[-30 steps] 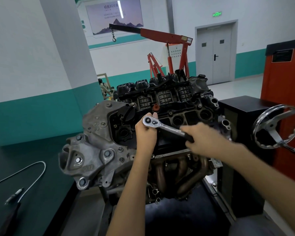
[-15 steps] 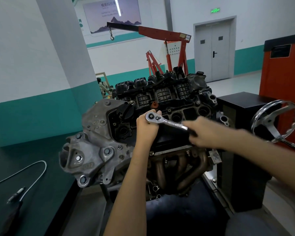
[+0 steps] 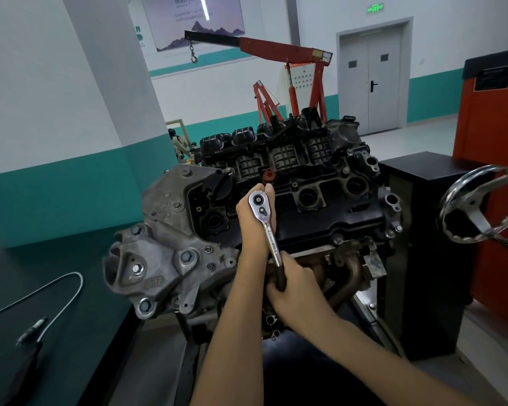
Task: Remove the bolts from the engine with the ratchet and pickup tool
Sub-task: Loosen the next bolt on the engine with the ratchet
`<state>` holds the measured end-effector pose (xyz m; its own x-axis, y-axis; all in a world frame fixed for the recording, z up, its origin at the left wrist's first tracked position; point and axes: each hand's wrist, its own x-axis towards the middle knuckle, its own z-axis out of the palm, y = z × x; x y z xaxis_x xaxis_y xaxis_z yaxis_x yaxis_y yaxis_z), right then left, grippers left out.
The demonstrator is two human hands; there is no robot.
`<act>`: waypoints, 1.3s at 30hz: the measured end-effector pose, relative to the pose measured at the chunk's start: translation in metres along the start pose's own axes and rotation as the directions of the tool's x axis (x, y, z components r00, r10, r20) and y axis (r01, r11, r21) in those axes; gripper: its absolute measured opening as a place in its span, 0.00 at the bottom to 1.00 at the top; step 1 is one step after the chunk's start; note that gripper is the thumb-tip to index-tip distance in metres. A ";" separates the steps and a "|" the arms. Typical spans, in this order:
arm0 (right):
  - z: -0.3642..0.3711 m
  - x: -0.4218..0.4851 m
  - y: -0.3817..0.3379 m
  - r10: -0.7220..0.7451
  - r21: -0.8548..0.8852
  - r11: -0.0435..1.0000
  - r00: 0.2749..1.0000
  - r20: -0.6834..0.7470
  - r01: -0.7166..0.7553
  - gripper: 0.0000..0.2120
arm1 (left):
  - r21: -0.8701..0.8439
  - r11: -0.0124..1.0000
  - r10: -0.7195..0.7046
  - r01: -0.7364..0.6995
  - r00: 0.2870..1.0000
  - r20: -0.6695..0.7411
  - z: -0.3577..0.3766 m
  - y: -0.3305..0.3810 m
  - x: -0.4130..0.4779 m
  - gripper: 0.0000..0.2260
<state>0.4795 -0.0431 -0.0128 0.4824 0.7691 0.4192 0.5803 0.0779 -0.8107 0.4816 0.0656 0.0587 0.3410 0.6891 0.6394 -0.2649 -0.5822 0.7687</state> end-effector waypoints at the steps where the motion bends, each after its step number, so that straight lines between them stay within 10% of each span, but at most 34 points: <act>1: -0.005 0.003 0.000 -0.017 -0.042 0.999 1.000 0.010 0.017 0.10 | 0.011 1.000 0.000 0.000 1.000 0.025 -0.004 -0.002 0.002 0.21; 5: -0.076 0.025 0.006 -0.123 -0.335 0.926 0.978 0.169 0.175 0.12 | 0.088 0.995 -0.063 0.050 0.988 0.144 -0.011 -0.004 0.009 0.23; 10: -0.155 0.082 -0.011 -0.171 -0.727 0.593 0.936 0.307 0.346 0.09 | 0.100 0.994 -0.046 0.032 0.989 0.138 -0.002 0.000 0.010 0.24; 18: -0.053 0.010 0.008 -0.077 -0.238 0.969 0.996 -0.053 0.063 0.15 | -0.101 0.991 -0.098 0.088 0.990 -0.103 0.009 -0.002 0.004 0.22; 21: -0.019 -0.001 0.001 -0.027 -0.037 0.999 0.999 -0.027 0.026 0.15 | -0.154 0.984 -0.106 0.092 0.991 -0.080 0.009 -0.002 0.001 0.22; 24: -0.042 0.010 -0.002 -0.081 -0.189 0.977 0.994 0.072 0.094 0.16 | -0.008 0.999 -0.037 0.037 0.999 0.000 0.000 -0.005 0.006 0.22; 32: -0.152 0.083 -0.019 -0.178 -0.785 0.498 0.929 0.323 0.369 0.12 | 0.126 0.992 0.002 -0.016 0.994 0.110 -0.006 -0.004 0.010 0.23; 36: -0.112 0.049 -0.003 -0.172 -0.681 0.696 0.974 0.147 0.226 0.08 | 0.028 0.999 -0.045 0.046 0.998 -0.046 0.000 -0.005 0.006 0.22; 39: -0.056 0.011 0.007 -0.048 -0.297 0.954 0.999 0.017 0.051 0.11 | -0.033 0.995 -0.094 0.090 0.988 -0.126 0.007 -0.005 0.007 0.23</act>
<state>0.5254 -0.0695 0.0091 0.4429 0.7749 0.4509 0.7727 -0.0749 -0.6303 0.4917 0.0700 0.0595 0.2483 0.7892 0.5616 -0.2629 -0.5031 0.8232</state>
